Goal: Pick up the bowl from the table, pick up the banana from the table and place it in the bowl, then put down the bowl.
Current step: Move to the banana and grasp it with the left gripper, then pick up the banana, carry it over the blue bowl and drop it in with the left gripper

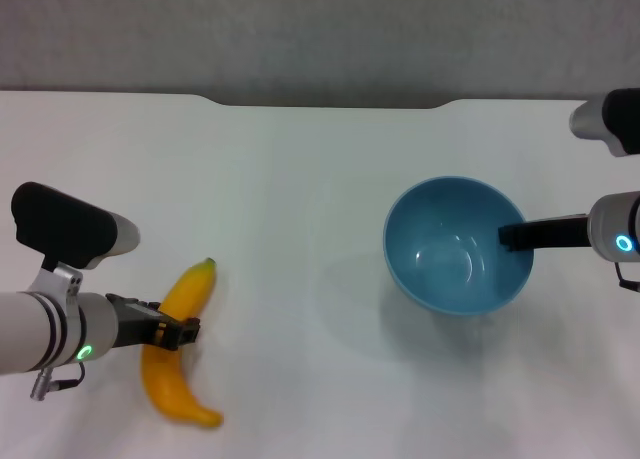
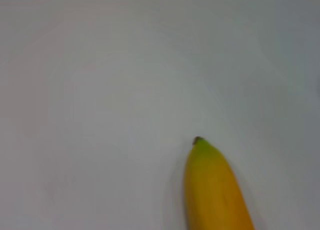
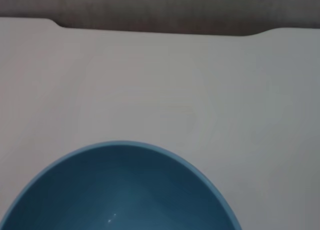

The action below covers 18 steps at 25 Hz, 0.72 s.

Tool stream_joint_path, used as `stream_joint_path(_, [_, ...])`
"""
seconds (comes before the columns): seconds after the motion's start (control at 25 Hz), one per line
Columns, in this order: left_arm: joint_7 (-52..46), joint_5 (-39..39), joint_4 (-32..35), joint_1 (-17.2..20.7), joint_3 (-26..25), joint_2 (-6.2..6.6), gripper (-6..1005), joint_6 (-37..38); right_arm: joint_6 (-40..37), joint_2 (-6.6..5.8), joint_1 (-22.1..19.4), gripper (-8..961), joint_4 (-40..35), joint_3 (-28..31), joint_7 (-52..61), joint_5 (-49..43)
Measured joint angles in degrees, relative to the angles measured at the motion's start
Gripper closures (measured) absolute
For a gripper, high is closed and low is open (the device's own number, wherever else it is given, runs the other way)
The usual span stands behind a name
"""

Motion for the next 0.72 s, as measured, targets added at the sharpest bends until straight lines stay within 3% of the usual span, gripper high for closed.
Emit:
stream_joint_path(0.32, [0.0, -0.4, -0.5, 0.1, -0.6, 0.07, 500, 1.2, 0.0, 0.03, -1.0, 926, -1.2, -0.1, -0.1, 0.2])
stream_joint_path(0.72, [-0.4, -4.9, -14.3, 0.2, -2.6, 0.1, 495, -0.1, 1.1, 0.11, -0.3, 925, -1.5, -1.9, -0.1, 0.6])
